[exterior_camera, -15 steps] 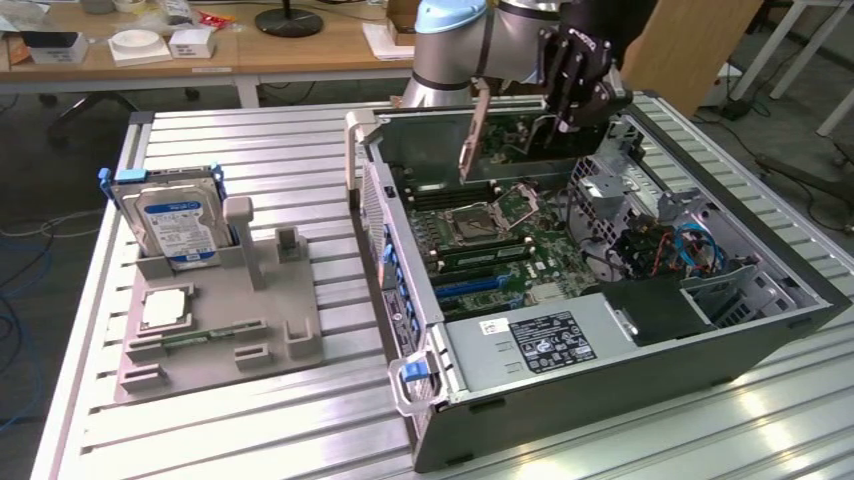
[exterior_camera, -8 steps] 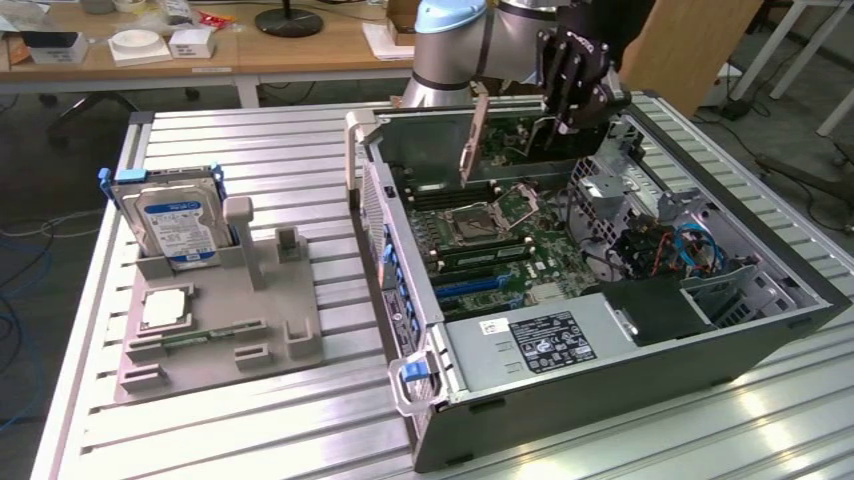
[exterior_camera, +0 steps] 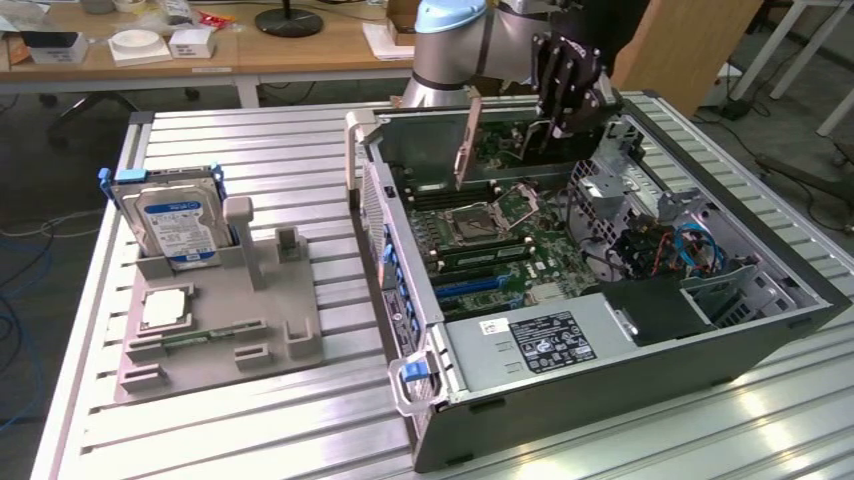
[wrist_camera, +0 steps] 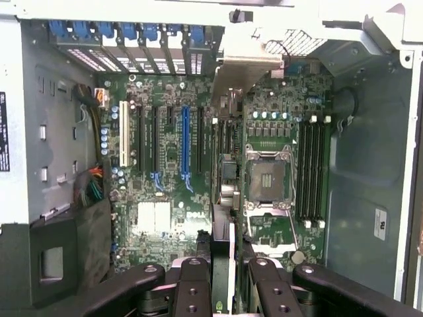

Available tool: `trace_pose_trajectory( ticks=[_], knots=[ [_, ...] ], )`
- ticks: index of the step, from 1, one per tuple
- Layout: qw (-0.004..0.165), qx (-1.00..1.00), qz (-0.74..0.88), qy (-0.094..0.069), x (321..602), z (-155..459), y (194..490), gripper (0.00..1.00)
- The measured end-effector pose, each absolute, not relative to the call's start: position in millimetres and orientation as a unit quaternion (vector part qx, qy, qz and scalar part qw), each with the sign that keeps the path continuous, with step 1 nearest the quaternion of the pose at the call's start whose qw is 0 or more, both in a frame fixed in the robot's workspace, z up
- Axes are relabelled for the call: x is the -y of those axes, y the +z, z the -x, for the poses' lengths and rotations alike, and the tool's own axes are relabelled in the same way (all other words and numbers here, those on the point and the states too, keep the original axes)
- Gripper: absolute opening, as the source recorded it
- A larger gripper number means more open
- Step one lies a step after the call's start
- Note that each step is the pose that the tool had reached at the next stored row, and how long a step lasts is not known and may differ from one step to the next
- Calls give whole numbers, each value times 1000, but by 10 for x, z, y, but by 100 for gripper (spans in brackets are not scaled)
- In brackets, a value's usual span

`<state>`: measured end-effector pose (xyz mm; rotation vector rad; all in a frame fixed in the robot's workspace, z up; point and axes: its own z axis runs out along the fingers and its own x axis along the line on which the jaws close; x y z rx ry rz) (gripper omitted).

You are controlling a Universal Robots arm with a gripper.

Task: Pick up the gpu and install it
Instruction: 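Insert the gpu into the slot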

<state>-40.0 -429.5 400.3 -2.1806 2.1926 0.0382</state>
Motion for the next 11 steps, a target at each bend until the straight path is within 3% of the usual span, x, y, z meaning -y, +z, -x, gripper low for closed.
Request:
trace_pose_trajectory(
  ticks=[11],
  knots=[
    [25, -714, 699, 12, 4295, 449, 3948, 27]
  ],
)
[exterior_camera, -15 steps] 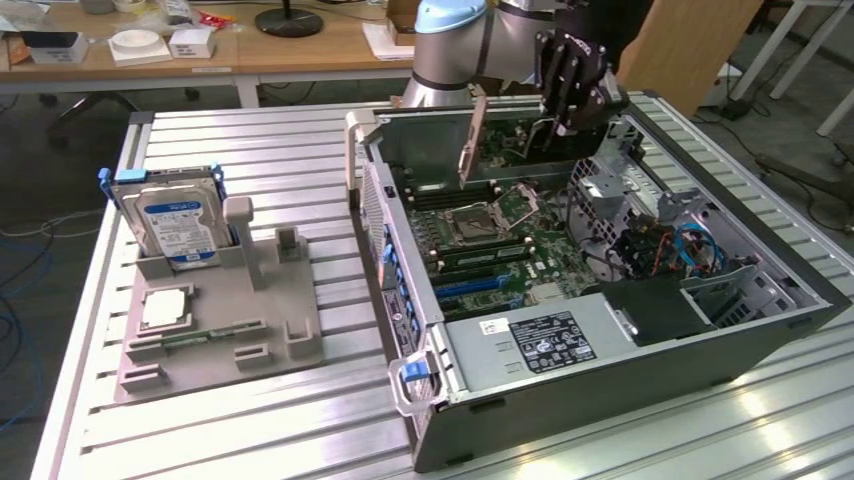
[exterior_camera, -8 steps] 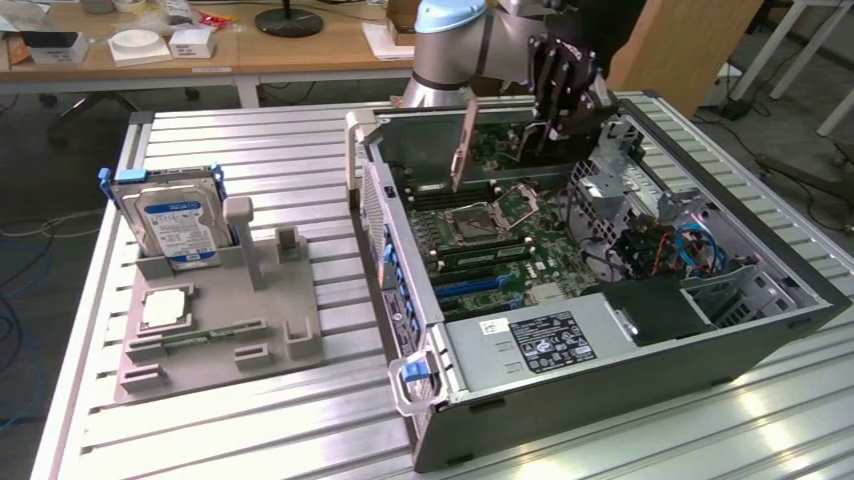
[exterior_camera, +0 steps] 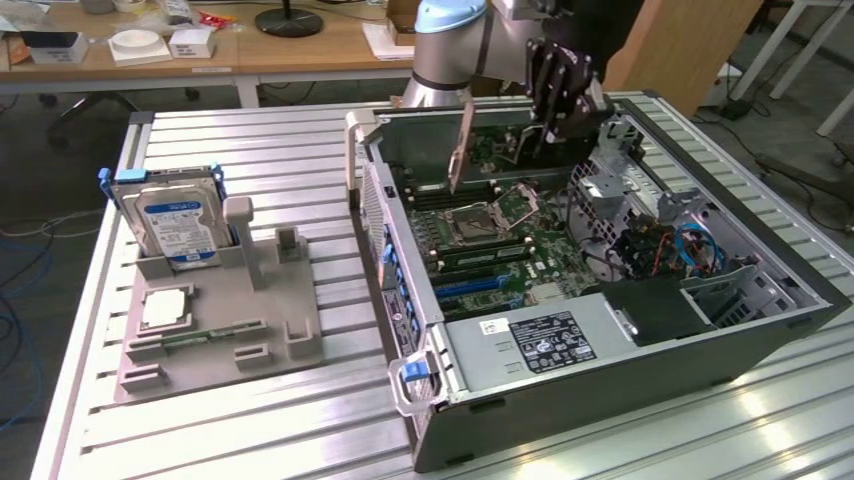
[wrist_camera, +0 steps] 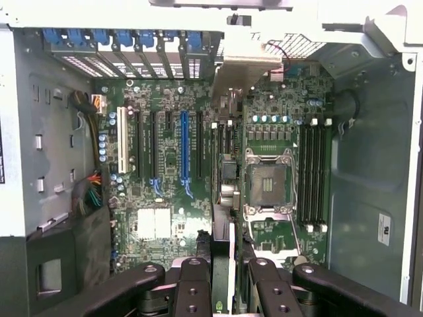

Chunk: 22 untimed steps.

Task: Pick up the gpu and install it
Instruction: 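Insert the gpu into the slot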

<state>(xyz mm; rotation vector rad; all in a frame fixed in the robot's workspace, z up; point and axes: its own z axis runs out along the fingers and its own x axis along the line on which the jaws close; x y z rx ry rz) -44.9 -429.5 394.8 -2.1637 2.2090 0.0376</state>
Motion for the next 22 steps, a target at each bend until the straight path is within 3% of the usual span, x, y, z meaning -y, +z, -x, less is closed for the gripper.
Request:
trace_pose_trajectory(
  ticks=[22],
  knots=[
    [24, -715, 699, 12, 4298, 544, 3649, 27]
  ],
)
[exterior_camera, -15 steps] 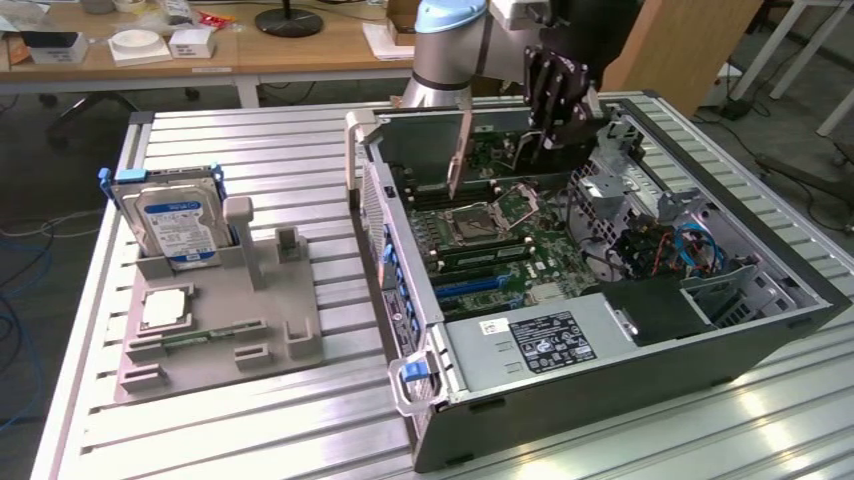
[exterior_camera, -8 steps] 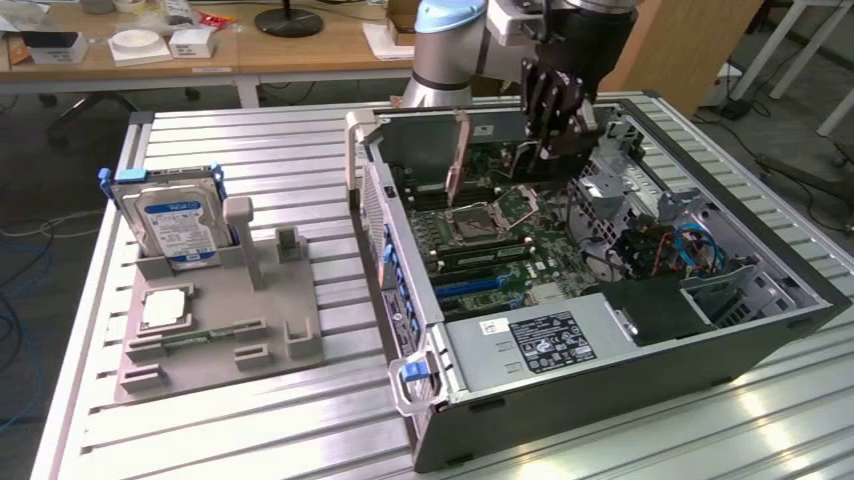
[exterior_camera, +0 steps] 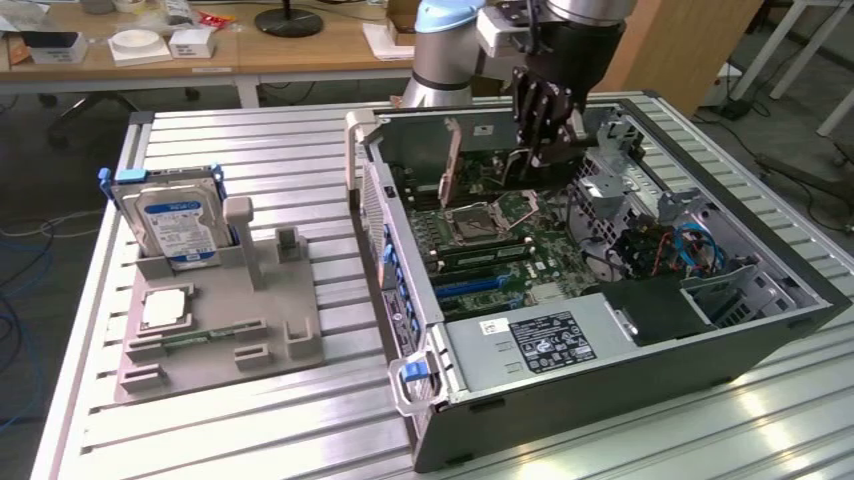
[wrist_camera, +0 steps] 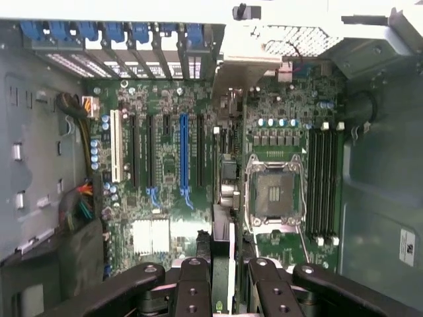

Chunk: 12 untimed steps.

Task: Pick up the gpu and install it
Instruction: 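Insert the gpu into the slot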

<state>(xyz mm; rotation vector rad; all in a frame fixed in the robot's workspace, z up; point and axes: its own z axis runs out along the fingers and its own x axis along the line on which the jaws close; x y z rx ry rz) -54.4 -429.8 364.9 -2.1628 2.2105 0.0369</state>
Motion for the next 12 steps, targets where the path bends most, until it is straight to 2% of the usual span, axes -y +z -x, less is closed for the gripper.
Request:
trace_pose_trajectory(
  ticks=[12],
  knots=[
    [24, -715, 699, 12, 4304, 586, 3576, 27]
  ],
)
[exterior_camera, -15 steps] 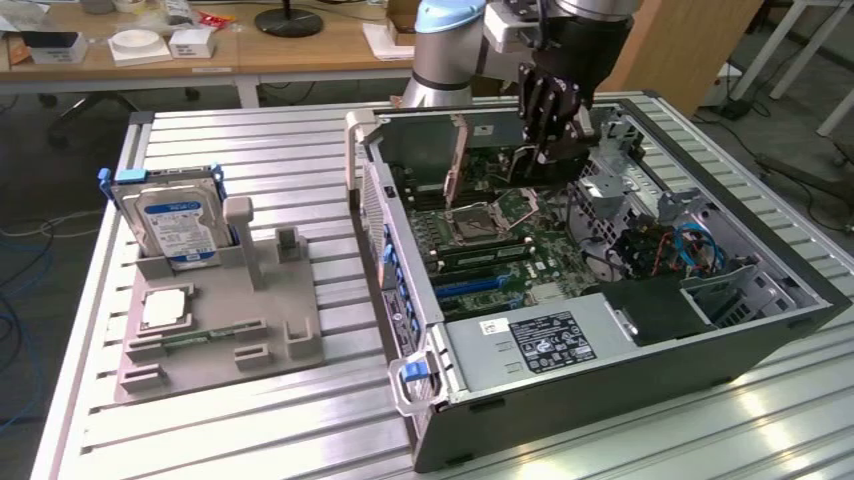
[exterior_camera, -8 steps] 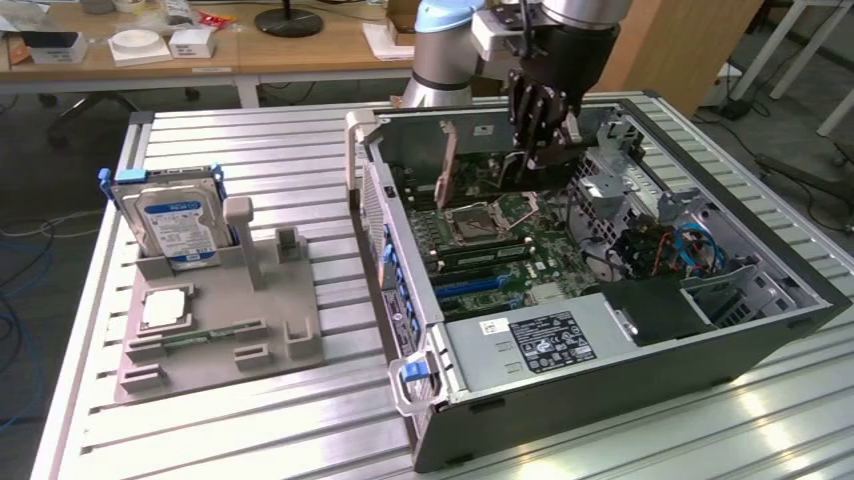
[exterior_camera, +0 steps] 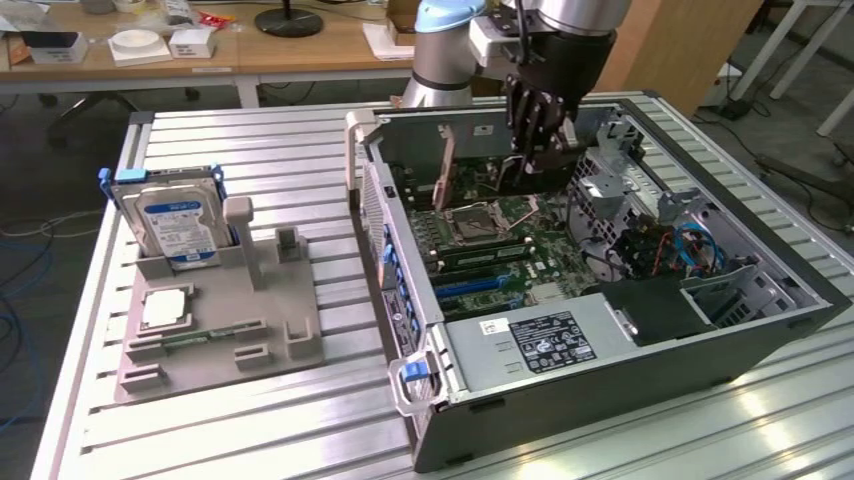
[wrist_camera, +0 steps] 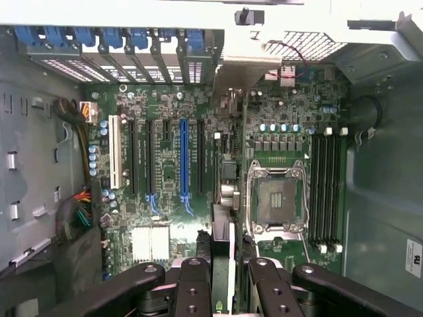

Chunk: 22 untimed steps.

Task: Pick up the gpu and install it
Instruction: 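Insert the gpu into the slot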

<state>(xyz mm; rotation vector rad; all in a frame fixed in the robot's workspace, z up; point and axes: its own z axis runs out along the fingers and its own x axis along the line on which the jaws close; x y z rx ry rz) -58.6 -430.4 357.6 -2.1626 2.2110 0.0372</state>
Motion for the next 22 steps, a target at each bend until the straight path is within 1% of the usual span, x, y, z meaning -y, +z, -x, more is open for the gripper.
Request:
trace_pose_trajectory(
  ticks=[22],
  knots=[
    [23, -715, 699, 13, 4389, 636, 3491, 27]
  ],
)
